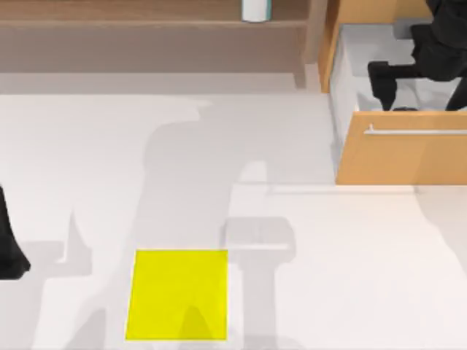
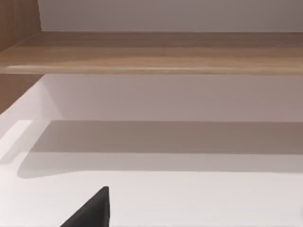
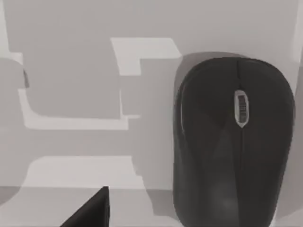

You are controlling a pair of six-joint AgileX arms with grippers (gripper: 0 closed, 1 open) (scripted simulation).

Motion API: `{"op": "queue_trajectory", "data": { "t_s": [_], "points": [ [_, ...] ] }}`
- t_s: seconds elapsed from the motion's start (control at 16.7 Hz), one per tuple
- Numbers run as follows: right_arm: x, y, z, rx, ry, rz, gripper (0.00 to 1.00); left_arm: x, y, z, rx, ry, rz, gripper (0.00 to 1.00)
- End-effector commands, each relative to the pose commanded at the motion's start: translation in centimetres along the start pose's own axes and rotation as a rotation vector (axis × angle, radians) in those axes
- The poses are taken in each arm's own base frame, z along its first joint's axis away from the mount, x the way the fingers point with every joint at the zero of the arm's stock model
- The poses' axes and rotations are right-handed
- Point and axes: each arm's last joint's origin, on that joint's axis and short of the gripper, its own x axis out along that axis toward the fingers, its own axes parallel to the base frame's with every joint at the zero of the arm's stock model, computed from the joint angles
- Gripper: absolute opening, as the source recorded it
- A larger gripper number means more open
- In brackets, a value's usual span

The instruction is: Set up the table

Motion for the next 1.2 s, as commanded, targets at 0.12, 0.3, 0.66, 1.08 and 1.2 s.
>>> {"op": "queue_trajectory", "data": {
  "t_s": [0.12,0.3,0.66,1.08,1.2],
  "points": [
    [0.2,0.0,0.0,-0.002,0.001,0.000,1.00,0.0,0.0,0.0,0.000,0.000,0.000,1.00],
    [1.1,0.2,-0.1,-0.007,0.005,0.000,1.00,0.0,0.0,0.0,0.000,0.000,0.000,1.00],
    [2.7,0.3,0.0,-0.005,-0.002,0.000,1.00,0.0,0.0,0.0,0.000,0.000,0.000,1.00],
    [3.0,0.3,0.0,-0.005,0.000,0.000,0.77,0.0,0.0,0.0,0.000,0.000,0.000,1.00],
    [3.0,0.3,0.0,-0.005,0.000,0.000,0.62,0.0,0.0,0.0,0.000,0.000,0.000,1.00]
  ]
}}
